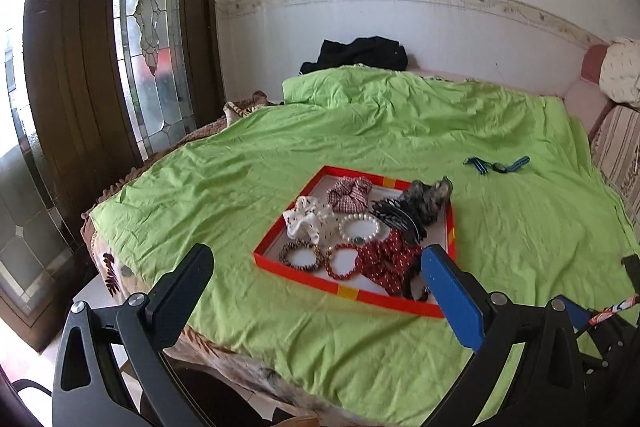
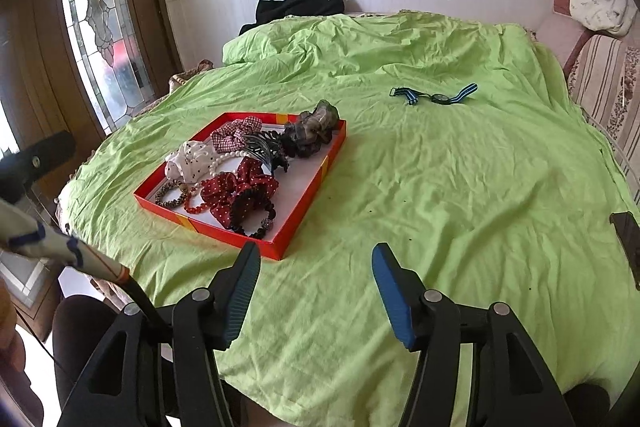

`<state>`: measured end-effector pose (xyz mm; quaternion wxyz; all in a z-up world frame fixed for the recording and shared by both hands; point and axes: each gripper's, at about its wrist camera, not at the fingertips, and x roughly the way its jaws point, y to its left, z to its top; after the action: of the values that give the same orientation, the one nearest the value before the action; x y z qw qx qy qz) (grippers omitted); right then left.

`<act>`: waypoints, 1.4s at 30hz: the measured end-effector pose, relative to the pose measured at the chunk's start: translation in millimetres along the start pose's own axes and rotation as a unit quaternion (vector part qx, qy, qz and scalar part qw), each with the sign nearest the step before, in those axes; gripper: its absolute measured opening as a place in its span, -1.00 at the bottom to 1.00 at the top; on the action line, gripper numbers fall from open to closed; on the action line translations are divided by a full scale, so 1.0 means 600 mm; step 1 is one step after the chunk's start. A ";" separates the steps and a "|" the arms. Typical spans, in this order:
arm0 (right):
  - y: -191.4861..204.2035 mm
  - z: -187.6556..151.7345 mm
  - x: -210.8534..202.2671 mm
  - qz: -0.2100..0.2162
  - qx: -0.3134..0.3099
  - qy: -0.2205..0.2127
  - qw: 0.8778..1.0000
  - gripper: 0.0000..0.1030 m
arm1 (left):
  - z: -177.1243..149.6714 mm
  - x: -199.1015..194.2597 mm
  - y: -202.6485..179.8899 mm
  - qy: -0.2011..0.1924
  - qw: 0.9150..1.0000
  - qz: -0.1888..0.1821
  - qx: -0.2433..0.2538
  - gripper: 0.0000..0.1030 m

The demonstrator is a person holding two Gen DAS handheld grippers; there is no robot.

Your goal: Organize jewelry

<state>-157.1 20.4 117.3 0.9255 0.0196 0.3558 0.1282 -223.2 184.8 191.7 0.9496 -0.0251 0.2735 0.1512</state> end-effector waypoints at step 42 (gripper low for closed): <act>0.082 0.023 0.050 -0.039 -0.058 0.015 0.997 0.34 | -0.061 0.113 0.052 0.103 0.994 -0.001 -0.026 1.00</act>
<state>-137.8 76.0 114.3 0.9241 -0.0496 0.3618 0.1126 -196.9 228.5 125.9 0.9157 -0.0655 0.3656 0.1534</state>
